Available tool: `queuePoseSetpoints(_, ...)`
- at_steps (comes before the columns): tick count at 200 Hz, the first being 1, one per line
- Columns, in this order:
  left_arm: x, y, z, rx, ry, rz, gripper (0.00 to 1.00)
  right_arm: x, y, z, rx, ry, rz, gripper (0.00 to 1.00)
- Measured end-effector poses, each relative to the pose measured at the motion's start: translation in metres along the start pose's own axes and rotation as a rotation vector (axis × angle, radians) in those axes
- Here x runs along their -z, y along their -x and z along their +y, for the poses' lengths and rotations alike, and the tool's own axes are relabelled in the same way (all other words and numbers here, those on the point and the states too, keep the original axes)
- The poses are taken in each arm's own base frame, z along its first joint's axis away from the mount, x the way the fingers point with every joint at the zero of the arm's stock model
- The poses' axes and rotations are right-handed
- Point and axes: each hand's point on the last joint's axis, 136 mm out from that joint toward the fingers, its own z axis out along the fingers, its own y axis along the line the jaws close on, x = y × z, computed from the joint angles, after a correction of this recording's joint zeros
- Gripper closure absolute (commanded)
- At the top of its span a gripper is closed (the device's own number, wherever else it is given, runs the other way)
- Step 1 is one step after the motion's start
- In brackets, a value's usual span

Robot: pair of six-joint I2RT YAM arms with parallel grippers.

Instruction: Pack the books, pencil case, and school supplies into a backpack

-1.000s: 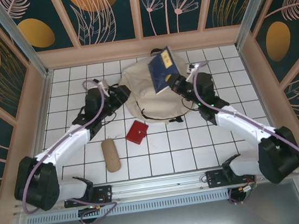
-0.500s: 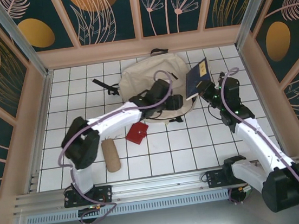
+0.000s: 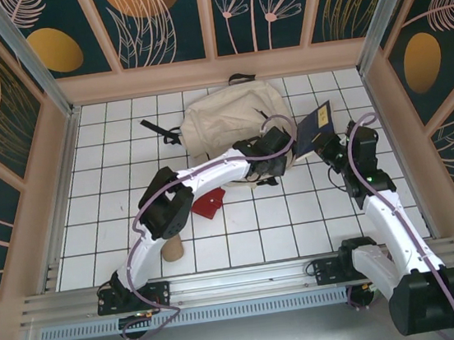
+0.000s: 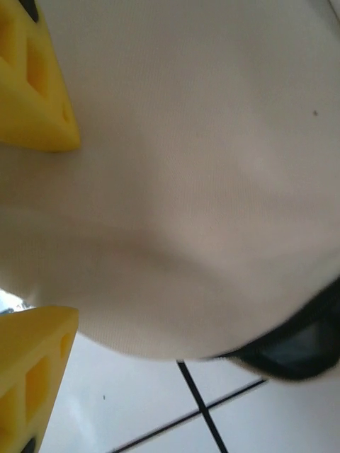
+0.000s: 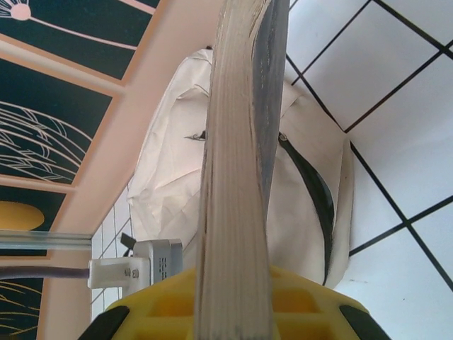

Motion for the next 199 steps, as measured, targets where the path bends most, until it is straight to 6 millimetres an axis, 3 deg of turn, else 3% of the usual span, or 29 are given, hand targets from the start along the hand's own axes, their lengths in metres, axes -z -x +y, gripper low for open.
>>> queuePoseSetpoints(30, -0.004, -0.002, 0.008, -0.014, 0.048, 0.005, 0.57, 0.000, 0.000, -0.001, -0.002, 0.001, 0.003, 1.00)
queuePoseSetpoints(87, -0.006, 0.002, 0.018, -0.038, 0.114, -0.012, 0.91, -0.001, -0.002, -0.003, -0.004, -0.003, 0.006, 1.00)
queuePoseSetpoints(108, -0.002, 0.009, 0.020, -0.045, 0.135, -0.032, 0.98, -0.001, -0.002, -0.004, 0.000, -0.006, 0.007, 1.00)
queuePoseSetpoints(138, 0.005, 0.017, 0.021, -0.049, 0.139, -0.052, 1.00, 0.001, -0.004, -0.008, 0.013, -0.023, 0.016, 1.00)
queuePoseSetpoints(162, 0.027, 0.038, 0.027, -0.023, 0.119, -0.097, 1.00, 0.004, -0.007, -0.011, 0.024, -0.037, 0.026, 1.00)
queuePoseSetpoints(199, 0.081, 0.098, 0.049, 0.072, 0.076, -0.257, 1.00, 0.007, -0.018, -0.011, 0.052, -0.024, 0.080, 1.00)
